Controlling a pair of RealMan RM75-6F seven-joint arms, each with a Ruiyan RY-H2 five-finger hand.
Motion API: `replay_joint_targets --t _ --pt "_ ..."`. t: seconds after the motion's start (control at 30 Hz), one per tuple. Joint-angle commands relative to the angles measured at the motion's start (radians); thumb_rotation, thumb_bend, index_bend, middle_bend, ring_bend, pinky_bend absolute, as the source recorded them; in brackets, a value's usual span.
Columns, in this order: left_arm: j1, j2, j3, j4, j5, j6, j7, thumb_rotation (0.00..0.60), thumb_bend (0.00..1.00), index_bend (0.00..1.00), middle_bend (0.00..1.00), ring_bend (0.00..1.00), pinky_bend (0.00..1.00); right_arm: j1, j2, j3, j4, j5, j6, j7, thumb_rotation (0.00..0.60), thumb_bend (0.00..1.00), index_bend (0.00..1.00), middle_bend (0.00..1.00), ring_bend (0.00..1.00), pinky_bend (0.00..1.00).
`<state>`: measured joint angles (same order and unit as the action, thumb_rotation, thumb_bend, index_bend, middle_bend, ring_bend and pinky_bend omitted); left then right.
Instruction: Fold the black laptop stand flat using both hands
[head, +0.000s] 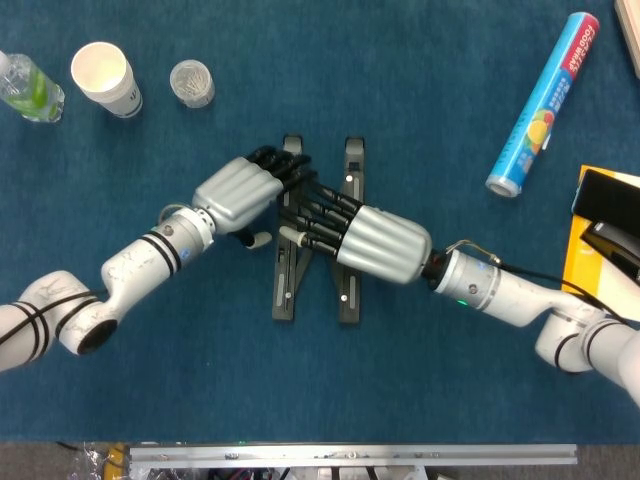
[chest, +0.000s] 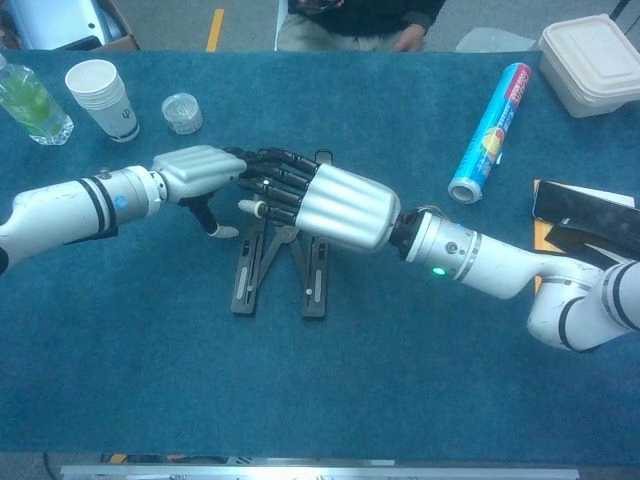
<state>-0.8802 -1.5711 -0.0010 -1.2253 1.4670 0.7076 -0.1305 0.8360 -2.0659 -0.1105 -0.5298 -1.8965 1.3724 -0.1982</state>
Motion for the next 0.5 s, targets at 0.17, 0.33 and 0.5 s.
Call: replay_joint_targets --t 0.17,0.33,0.5 --pt "0.029 0.090 -0.015 -0.072 -0.037 0.048 0.092 0.600 0.25 0.00 0.00 0.00 0.04 0.006 0.133 0.004 -0.210 0.016 0.001 0.034 0.600 0.00 0.00 0.00 0.00 0.01" --pt "0.060 0.179 -0.028 -0.152 -0.081 0.093 0.175 0.600 0.25 0.00 0.00 0.00 0.04 0.043 0.281 0.023 -0.461 0.061 -0.111 0.064 0.600 0.00 0.00 0.00 0.00 0.01" --pt "0.097 0.251 -0.044 -0.212 -0.124 0.151 0.236 0.600 0.25 0.00 0.00 0.00 0.04 0.097 0.390 0.048 -0.657 0.126 -0.270 0.113 0.600 0.00 0.00 0.00 0.00 0.01"
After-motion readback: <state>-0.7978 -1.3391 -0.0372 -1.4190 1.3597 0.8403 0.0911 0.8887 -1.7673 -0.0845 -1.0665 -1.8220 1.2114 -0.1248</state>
